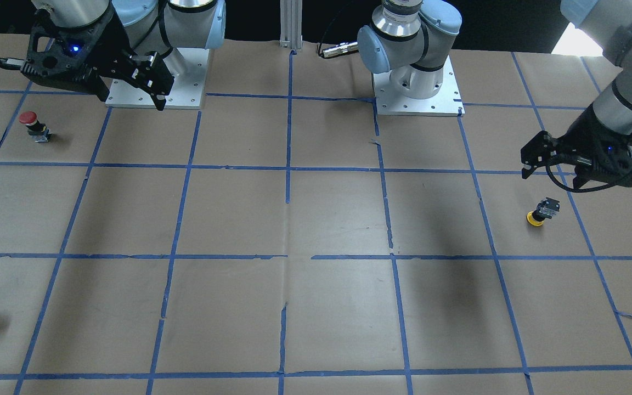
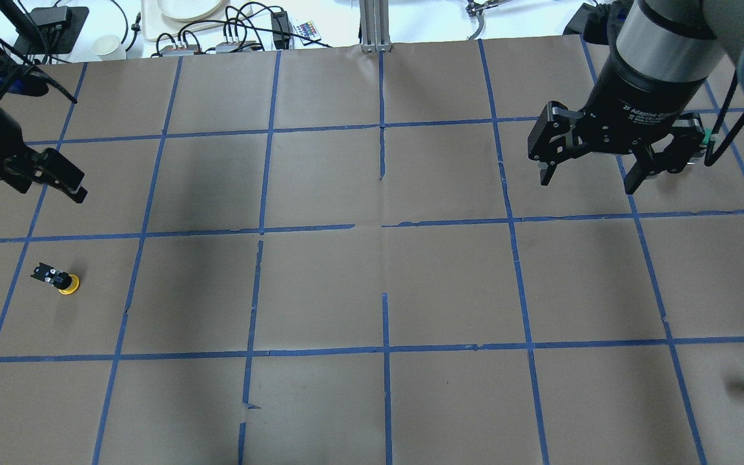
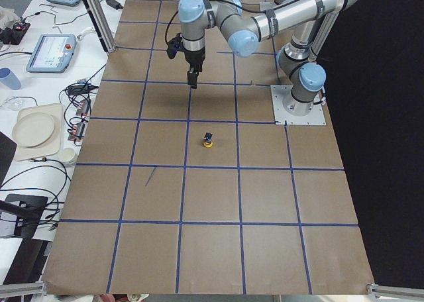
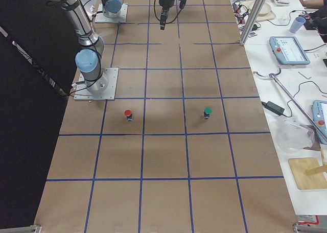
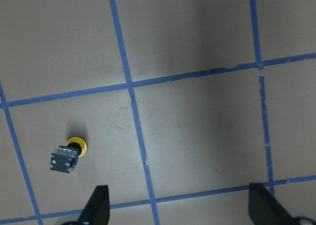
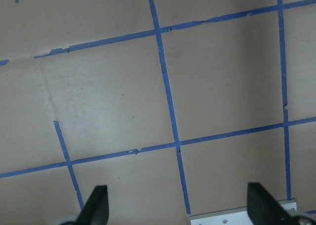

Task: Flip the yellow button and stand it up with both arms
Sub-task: 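Lower the left gripper onto the yellow button lying on its side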

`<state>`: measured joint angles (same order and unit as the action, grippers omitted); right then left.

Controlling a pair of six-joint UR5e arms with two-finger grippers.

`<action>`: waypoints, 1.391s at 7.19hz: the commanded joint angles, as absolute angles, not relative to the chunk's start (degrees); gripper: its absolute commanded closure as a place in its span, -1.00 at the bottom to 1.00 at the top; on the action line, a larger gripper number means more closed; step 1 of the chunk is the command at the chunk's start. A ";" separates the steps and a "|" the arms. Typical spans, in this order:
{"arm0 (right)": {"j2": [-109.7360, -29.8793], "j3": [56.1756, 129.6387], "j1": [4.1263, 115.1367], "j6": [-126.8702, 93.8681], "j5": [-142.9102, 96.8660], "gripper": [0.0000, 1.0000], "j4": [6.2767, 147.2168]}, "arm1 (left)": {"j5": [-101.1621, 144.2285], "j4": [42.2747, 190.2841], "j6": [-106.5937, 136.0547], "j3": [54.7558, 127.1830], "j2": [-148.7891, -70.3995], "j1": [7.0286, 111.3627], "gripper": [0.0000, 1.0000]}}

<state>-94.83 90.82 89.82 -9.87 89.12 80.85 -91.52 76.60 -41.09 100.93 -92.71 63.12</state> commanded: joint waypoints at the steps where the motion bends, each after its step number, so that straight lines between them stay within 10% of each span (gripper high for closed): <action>1: -94.92 90.61 89.82 -9.93 89.12 -1.00 82.51 | -91.58 65.17 -52.69 106.94 -96.74 56.44 -0.99; 10: -96.33 91.49 89.82 -9.05 89.38 -1.00 82.52 | -91.05 54.49 -67.50 113.73 -104.24 48.87 -0.98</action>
